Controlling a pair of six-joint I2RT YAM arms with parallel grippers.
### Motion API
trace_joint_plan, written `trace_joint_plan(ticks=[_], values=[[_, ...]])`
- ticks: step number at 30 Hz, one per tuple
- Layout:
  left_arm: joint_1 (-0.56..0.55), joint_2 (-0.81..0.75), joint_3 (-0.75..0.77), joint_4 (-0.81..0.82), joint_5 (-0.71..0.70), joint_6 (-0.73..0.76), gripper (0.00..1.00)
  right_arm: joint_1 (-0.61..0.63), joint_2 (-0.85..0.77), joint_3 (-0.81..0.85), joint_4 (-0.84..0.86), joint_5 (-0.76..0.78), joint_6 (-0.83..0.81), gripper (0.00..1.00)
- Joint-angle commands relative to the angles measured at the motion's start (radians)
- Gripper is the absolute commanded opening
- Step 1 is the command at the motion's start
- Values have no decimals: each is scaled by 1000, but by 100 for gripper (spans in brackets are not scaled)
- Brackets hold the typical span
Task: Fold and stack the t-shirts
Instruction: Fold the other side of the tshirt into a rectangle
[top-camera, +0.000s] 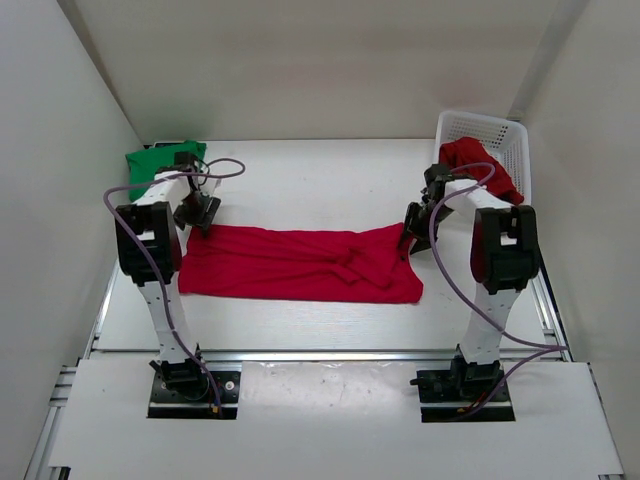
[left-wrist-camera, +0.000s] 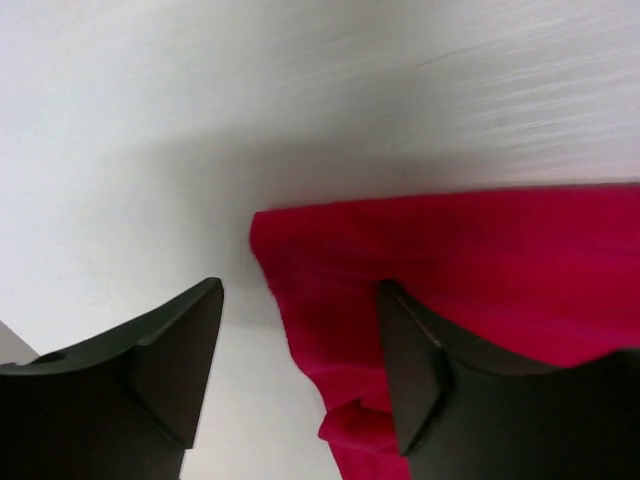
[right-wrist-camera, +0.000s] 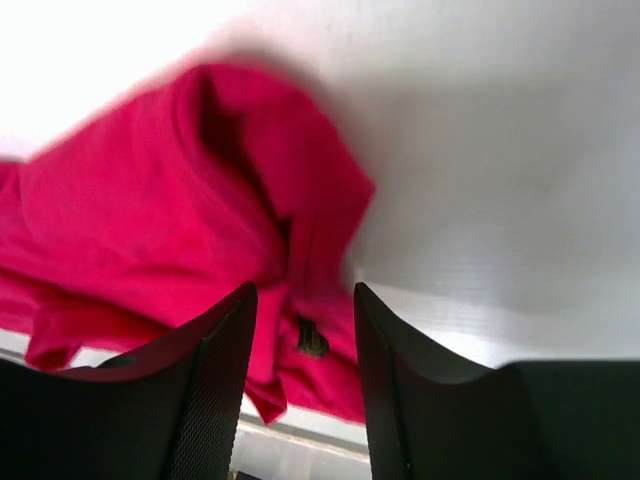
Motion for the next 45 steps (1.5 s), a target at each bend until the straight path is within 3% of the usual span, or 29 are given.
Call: trace_joint_plan(ticks=[1, 7, 16, 22, 28, 31, 39, 45], values=[[36, -87, -12, 32, -66, -13, 74, 3, -107, -52, 18, -20, -1, 49], [48, -162, -46, 41, -126, 33, 75, 29, -129, -62, 24, -66, -10, 49], [-33, -331, -218, 80, -108, 99, 71, 57, -184, -88, 21, -88, 5, 48], [-217, -334, -109, 6, 48, 107, 70, 76, -247, -141, 3, -56, -7, 49], [-531, -234, 61, -40, 260, 113, 71, 132, -339, -262, 15, -45, -36, 48], [-631, -158, 168, -43, 396, 98, 71, 155, -348, -281, 33, -54, -44, 49], [-783, -33, 206, 47, 538, 55, 74, 123, -342, -328, 98, -103, -30, 49], [-812, -2, 141, 106, 480, 33, 73, 115, -360, -365, 127, -137, -36, 50]])
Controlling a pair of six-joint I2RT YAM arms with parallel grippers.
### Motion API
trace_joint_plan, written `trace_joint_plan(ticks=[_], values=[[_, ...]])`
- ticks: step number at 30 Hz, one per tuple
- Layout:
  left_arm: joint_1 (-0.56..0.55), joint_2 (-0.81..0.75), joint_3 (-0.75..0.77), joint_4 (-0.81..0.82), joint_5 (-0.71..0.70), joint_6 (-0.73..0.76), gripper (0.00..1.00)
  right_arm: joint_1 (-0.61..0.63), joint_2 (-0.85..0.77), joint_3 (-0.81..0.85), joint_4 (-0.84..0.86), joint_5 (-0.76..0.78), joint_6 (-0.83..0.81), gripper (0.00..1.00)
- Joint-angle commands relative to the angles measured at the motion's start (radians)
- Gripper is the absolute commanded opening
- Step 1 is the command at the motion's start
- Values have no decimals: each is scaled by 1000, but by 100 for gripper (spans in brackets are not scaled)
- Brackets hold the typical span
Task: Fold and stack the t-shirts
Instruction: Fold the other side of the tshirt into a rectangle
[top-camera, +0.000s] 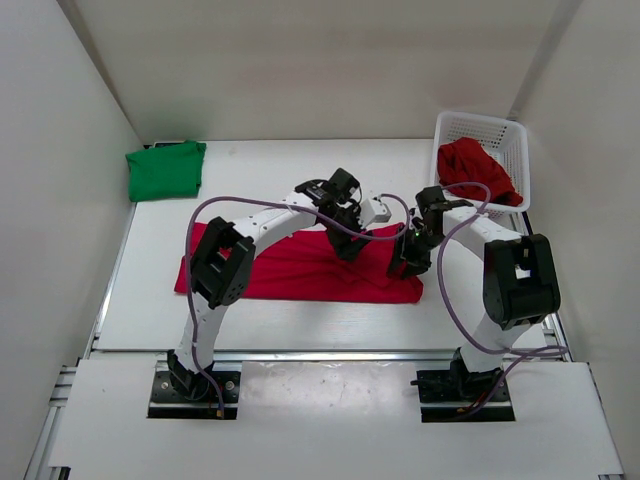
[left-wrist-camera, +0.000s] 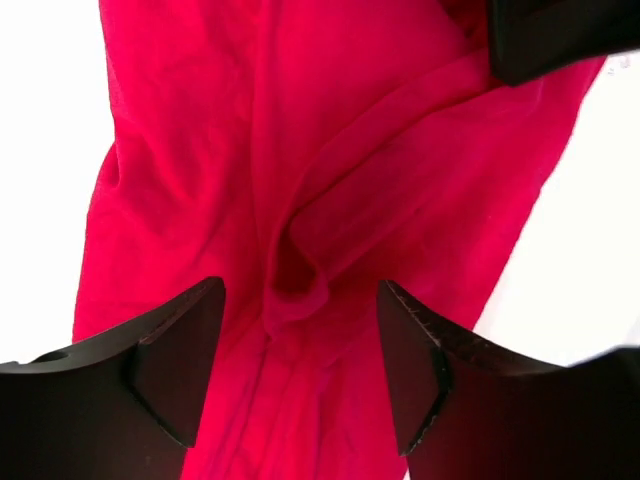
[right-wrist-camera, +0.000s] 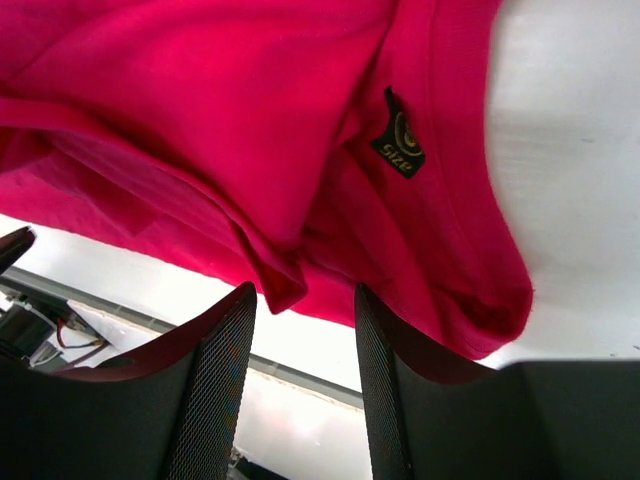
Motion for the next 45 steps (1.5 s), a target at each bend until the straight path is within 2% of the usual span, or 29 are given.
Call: trace_joint_plan(ticks=[1, 2, 5, 7, 14, 15, 16, 20, 21, 28, 34, 40, 45], values=[[-1, -9, -17, 49, 0, -23, 72, 8, -42, -1, 38, -44, -13, 50], [1, -5, -21, 38, -12, -20, 70, 10, -39, -1, 37, -43, -15, 50], [10, -3, -20, 29, -24, -11, 52, 27, -40, -7, 44, -55, -20, 50], [7, -9, -20, 17, -21, 1, 30, 33, -37, -22, 46, -56, -15, 50], [12, -11, -20, 8, -12, -11, 2, 45, 4, -7, 6, -53, -9, 47], [18, -11, -18, 5, -10, -9, 1, 47, 6, -11, 3, -53, -12, 46], [4, -12, -17, 6, -7, -9, 0, 51, 10, -14, 0, -50, -15, 41], [12, -21, -9, -5, 17, -14, 0, 50, -6, -17, -2, -33, -7, 3], [13, -22, -9, 0, 25, -18, 0, 47, -6, -19, -2, -33, -1, 0], [41, -83, -24, -9, 36, 0, 0, 53, -65, -14, -43, -52, -21, 1], [56, -169, -84, 0, 63, 24, 0, 137, -160, 18, -178, -24, -55, 0], [61, -212, -193, -2, 60, 55, 0, 249, -168, -11, -265, -13, -76, 0], [49, -222, -248, 18, 57, 69, 0, 251, -131, 13, -262, -13, -89, 0]])
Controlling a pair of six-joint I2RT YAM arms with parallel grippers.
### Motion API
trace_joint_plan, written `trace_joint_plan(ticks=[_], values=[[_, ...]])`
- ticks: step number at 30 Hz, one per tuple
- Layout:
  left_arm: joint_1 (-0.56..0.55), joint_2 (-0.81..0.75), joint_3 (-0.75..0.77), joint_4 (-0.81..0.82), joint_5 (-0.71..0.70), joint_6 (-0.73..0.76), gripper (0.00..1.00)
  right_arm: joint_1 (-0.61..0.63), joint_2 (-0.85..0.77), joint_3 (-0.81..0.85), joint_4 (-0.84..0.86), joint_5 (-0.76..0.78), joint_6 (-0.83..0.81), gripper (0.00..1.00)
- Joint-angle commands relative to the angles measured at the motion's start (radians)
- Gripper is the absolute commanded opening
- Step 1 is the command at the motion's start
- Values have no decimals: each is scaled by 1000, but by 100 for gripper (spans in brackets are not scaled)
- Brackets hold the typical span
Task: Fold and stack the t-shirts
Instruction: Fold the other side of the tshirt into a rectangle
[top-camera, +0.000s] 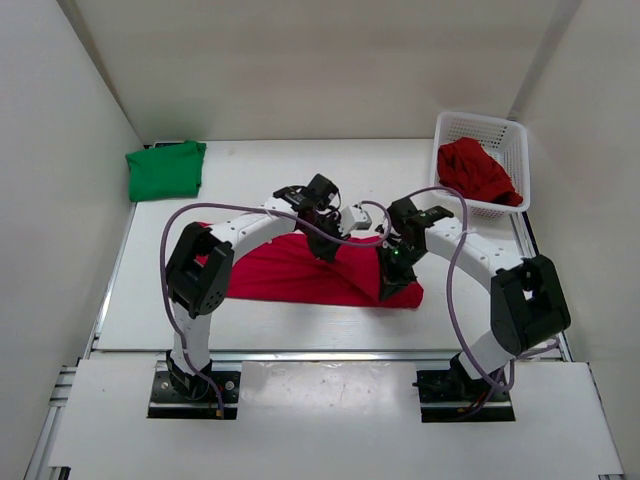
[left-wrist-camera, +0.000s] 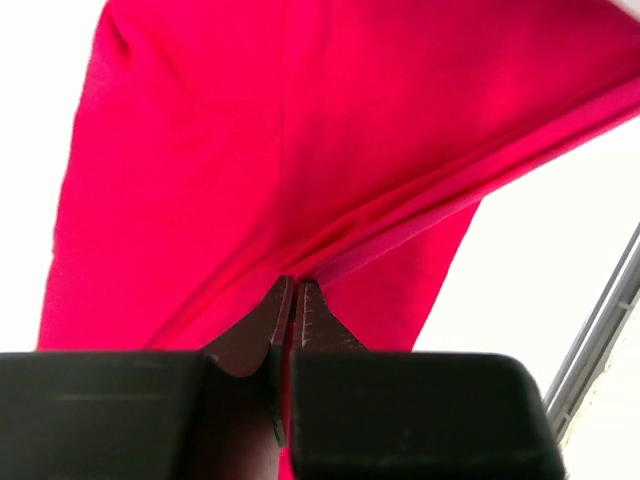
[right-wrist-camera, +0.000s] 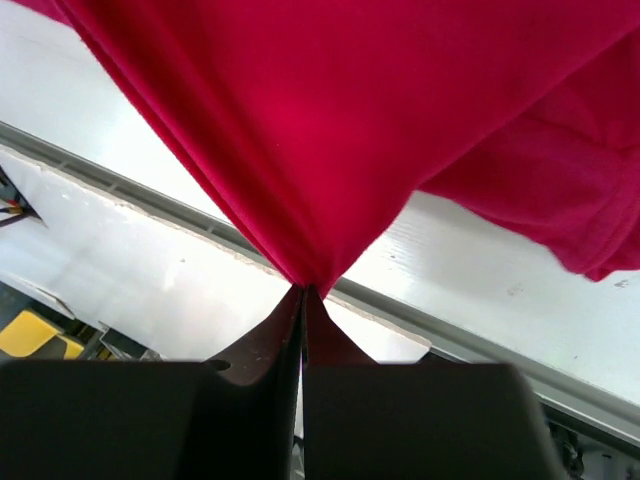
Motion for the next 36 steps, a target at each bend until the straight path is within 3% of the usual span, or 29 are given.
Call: trace_joint_plan(ticks=[1, 12, 23, 29, 30, 31, 36], values=[[-2, -54, -42, 24, 7, 18, 0, -13, 32, 28, -56, 5, -36, 0], [57, 14, -13, 183, -73, -194, 0, -200, 196, 168, 62, -43, -82, 0], [53, 61, -7, 233, -102, -235, 0, -257, 362, 332, 36, -22, -112, 1], [59, 96, 19, 228, -125, -254, 15, -280, 406, 393, 18, -3, -86, 0], [64, 96, 19, 231, -139, -261, 19, -288, 405, 398, 15, 4, -91, 6], [65, 98, 27, 231, -143, -261, 21, -286, 408, 407, 12, 11, -80, 18], [76, 83, 5, 243, -186, -286, 38, -292, 362, 426, 8, 52, -63, 31]])
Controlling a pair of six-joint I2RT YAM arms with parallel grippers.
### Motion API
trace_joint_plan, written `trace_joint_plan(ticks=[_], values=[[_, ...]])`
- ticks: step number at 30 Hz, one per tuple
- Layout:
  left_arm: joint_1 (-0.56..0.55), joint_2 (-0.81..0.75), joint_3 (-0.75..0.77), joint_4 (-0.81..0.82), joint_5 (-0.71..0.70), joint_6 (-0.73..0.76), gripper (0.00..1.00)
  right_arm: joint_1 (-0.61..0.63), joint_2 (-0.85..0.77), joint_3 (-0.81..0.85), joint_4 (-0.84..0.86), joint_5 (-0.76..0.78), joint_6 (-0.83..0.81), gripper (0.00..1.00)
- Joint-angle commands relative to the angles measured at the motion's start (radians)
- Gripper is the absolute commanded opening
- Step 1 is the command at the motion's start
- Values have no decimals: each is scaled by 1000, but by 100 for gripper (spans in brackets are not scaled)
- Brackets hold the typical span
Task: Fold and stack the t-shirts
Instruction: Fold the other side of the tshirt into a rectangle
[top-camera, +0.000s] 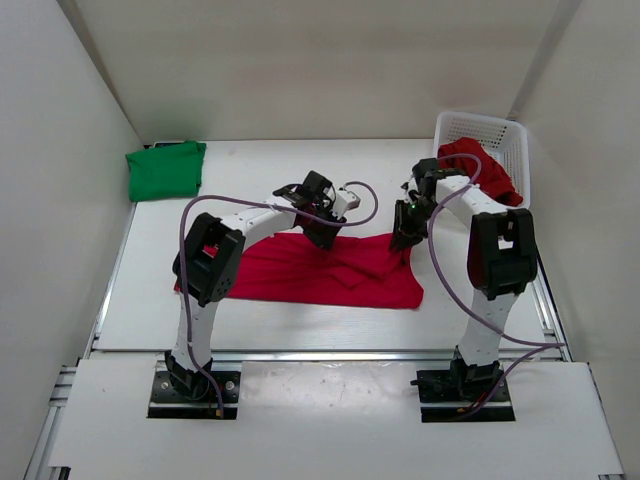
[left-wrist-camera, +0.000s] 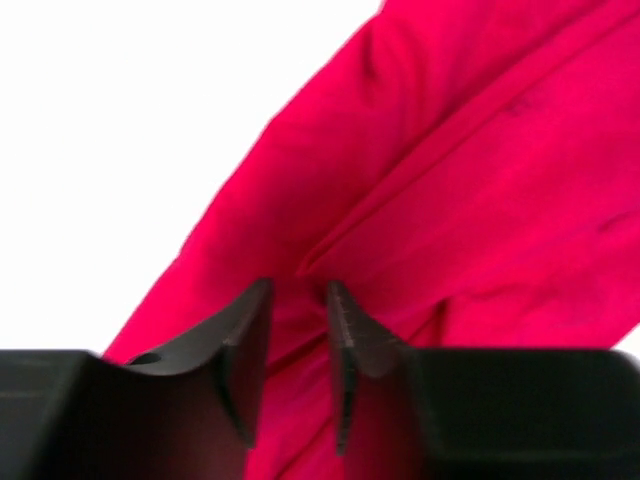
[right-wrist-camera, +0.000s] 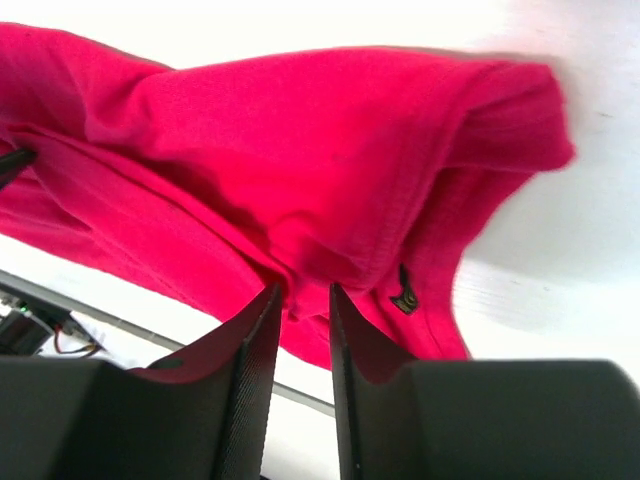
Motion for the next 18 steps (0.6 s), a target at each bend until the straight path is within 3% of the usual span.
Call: trace_joint_plan(ticks=[1, 8, 12, 18], values=[[12, -31, 19, 22, -43, -25, 41, -2, -69, 18, -27, 39, 12, 32], [19, -63, 0, 18, -43, -37, 63, 76, -222, -165, 6, 14, 20, 34], [23, -83, -4, 18, -41, -46, 65, 102, -309, -277, 71, -13, 69, 43], [7, -91, -17, 21, -41, -35, 66, 118, -259, -309, 154, -50, 108, 43]])
